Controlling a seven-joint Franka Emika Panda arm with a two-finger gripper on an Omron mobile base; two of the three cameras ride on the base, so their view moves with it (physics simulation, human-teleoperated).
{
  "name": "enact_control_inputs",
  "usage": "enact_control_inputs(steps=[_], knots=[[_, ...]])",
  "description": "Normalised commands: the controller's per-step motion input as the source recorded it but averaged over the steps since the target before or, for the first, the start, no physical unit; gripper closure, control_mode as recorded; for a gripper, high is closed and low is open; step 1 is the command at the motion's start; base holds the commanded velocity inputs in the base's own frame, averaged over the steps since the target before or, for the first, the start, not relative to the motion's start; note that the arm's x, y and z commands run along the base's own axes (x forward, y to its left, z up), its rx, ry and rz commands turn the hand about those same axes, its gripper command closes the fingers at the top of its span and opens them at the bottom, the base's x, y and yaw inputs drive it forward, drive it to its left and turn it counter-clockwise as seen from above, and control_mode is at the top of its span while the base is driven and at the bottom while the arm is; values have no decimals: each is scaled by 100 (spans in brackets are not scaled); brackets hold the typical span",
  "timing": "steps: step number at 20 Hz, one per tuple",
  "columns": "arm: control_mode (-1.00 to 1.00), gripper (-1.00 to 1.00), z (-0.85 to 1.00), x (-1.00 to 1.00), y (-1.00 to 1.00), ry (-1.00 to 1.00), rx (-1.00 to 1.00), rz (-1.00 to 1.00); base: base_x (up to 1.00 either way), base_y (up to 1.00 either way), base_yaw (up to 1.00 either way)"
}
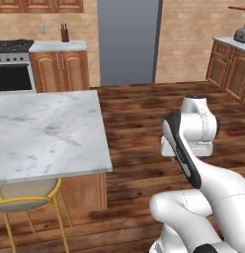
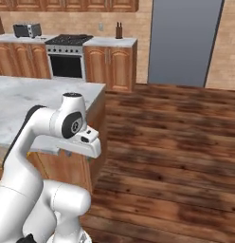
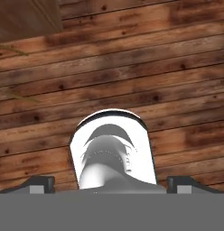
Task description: Place the cold items (potato and lemon) from the fridge in one tupperware on the dining counter. Place the warm items (hot dog and kebab skewer) in the stove area in another tupperware.
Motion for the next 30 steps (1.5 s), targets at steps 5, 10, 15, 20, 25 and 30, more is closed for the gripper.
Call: enact_control_inputs(steps=[5, 10, 15, 20, 25, 30], knots=[[100, -100, 0, 0, 0, 0, 0, 0, 100, -100, 9], [100, -100, 0, 0, 0, 0, 0, 0, 100, -96, 28], [100, -100, 0, 0, 0, 0, 0, 0, 100, -65, 41], [100, -100, 0, 0, 0, 0, 0, 0, 100, -41, 31], [100, -100, 0, 0, 0, 0, 0, 0, 100, -54, 17], [100, -100, 0, 0, 0, 0, 0, 0, 100, -94, 17]])
